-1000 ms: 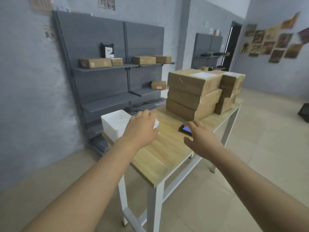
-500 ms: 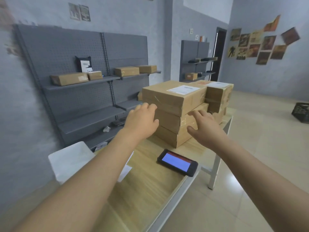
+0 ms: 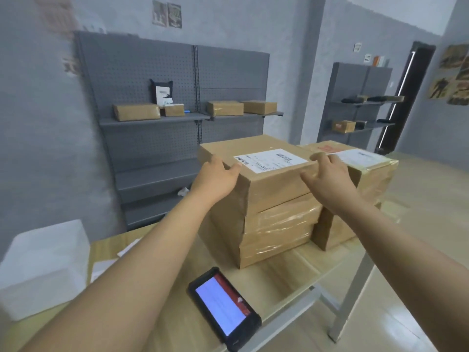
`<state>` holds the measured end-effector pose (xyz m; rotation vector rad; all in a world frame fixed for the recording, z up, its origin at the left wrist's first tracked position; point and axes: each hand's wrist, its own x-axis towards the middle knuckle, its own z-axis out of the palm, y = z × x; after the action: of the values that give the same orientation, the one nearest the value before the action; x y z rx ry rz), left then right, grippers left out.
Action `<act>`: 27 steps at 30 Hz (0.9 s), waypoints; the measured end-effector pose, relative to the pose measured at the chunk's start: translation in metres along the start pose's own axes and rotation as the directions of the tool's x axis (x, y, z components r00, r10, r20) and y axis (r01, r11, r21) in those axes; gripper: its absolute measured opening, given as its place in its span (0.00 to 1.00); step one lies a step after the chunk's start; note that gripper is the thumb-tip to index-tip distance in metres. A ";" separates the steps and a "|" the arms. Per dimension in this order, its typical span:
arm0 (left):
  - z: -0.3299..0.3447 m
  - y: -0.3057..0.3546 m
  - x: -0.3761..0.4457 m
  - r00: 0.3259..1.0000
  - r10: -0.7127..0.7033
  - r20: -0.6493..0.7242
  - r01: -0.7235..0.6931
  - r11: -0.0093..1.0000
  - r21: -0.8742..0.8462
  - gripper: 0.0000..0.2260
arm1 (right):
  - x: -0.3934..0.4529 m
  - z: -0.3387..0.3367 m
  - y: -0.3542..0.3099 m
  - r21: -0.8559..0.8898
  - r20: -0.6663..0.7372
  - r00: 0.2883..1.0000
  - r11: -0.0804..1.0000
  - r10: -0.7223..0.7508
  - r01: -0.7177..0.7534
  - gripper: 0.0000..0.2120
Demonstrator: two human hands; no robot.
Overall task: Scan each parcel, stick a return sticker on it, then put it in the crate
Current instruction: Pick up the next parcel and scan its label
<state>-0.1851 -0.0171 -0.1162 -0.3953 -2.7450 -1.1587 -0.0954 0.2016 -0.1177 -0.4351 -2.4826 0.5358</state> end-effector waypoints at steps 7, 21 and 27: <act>0.007 0.002 0.023 0.981 -0.179 0.075 0.186 0.978 -0.097 0.34 | 0.055 0.020 0.008 -0.127 0.080 0.995 0.991 0.055 -0.045 0.30; -0.024 -0.024 0.018 0.925 -0.348 0.150 0.376 0.787 -0.489 0.23 | 0.075 0.020 -0.025 0.222 0.165 0.979 0.963 0.116 -0.152 0.31; -0.070 -0.051 -0.021 0.882 -0.464 -0.080 0.381 0.804 -0.457 0.23 | 0.054 0.031 -0.067 0.438 0.308 0.950 0.894 -0.050 -0.095 0.19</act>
<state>-0.1777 -0.1058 -0.1069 0.3104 -2.4568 -1.8167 -0.1687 0.1571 -0.0870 -0.2037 -2.5320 1.2395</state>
